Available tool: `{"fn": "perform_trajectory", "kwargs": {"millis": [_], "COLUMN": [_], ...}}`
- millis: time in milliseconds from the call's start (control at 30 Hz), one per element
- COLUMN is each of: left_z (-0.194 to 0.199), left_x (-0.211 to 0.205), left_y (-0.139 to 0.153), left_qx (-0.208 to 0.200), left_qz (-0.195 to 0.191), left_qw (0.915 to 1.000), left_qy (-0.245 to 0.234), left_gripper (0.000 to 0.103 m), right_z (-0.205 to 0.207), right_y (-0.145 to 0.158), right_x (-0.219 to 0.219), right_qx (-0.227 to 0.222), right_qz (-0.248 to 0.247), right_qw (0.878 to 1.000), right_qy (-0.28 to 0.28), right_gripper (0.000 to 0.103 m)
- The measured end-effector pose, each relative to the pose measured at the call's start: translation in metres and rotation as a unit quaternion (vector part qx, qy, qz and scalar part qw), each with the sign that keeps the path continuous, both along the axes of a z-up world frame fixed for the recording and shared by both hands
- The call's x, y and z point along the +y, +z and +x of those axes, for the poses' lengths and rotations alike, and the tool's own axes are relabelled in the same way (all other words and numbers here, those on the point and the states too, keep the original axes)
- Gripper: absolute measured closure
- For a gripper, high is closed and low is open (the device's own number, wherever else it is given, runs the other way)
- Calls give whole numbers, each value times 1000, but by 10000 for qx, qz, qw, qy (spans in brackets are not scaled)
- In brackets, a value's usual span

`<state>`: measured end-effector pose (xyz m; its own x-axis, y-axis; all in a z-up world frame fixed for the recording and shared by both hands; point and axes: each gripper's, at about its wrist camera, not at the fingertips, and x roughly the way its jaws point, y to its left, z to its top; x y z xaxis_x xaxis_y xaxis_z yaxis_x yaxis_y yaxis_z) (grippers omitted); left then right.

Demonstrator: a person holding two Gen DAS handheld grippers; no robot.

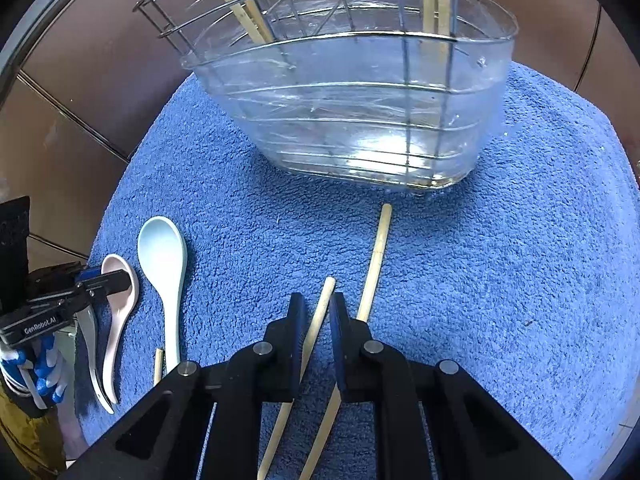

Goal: Organize utensils
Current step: 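Close the left tool on the pink spoon while the right tool closes on a chopstick, then lift the pink spoon with the left tool toward the holder while the right tool carries its chopstick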

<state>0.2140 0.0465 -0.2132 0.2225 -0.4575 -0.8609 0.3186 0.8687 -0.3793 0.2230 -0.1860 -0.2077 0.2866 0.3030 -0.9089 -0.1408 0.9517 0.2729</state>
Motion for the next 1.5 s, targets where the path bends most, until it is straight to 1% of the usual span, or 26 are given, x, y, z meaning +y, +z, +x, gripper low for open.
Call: {"fn": "perform_trajectory", "kwargs": {"millis": [33, 167, 233, 333, 433, 533, 633, 767, 800, 867, 967, 1100, 1167, 1200, 1267, 1367, 1400, 1433, 1467, 1500], "left_z": [0, -8, -13, -24, -36, -48, -63, -77, -80, -80, -78, -68, -57, -51, -42, -26, -21, -18, -14, -8], "left_x": [-1, -2, -3, -1, 1, 0, -3, -8, -11, -14, -28, -51, -63, -69, -79, -100, -110, -116, -123, -133], "left_y": [0, 3, 6, 19, 35, 51, 72, 103, 114, 130, 160, 190, 207, 214, 226, 237, 241, 242, 243, 242], "left_qx": [-3, -181, -330, -694, -1063, -1347, -1722, -2166, -2310, -2470, -2813, -3229, -3502, -3609, -3806, -4207, -4424, -4534, -4672, -4832], "left_qz": [-7, 64, 127, 100, 145, 126, 130, 2, -71, -189, -354, -427, -434, -457, -478, -376, -270, -215, -139, -55], "left_qw": [10000, 9998, 9994, 9975, 9940, 9905, 9846, 9757, 9722, 9680, 9577, 9434, 9325, 9276, 9181, 8982, 8869, 8809, 8730, 8631], "left_qy": [-17, -56, 19, 90, 192, 250, 289, 341, 367, 411, 487, 630, 770, 852, 998, 1217, 1306, 1342, 1396, 1464], "left_gripper": [93, 94, 94, 95, 95, 95, 95, 95, 95, 95, 95, 95, 95, 95, 95, 95, 95, 95, 95, 95], "right_z": [1, 0, -4, -14, -29, -46, -63, -85, -88, -93, -99, -102, -101, -102, -96, -87, -85, -81, -77, -76], "right_y": [0, -1, 0, 8, 22, 39, 55, 85, 92, 110, 141, 172, 190, 196, 211, 228, 232, 236, 240, 244], "right_x": [1, 3, 3, 2, 2, 1, -3, -13, -15, -21, -34, -42, -48, -51, -56, -64, -65, -67, -68, -71], "right_qx": [7, -8, -40, -179, -396, -687, -981, -1514, -1657, -1954, -2444, -3059, -3378, -3469, -3763, -4136, -4223, -4338, -4444, -4515], "right_qz": [-23, -106, -61, 121, 268, 430, 546, 612, 626, 612, 657, 667, 713, 706, 714, 767, 773, 770, 773, 757], "right_qw": [10000, 9999, 9999, 9997, 9988, 9964, 9932, 9862, 9838, 9786, 9674, 9496, 9382, 9349, 9231, 9055, 9012, 8953, 8897, 8858], "right_qy": [12, 68, 70, 70, 132, 233, 298, 283, 271, 210, 72, -121, -244, -248, -360, -549, -598, -659, -711, -758], "right_gripper": [93, 94, 96, 97, 97, 97, 97, 97, 97, 97, 97, 97, 97, 97, 97, 97, 97, 97, 97, 97]}}
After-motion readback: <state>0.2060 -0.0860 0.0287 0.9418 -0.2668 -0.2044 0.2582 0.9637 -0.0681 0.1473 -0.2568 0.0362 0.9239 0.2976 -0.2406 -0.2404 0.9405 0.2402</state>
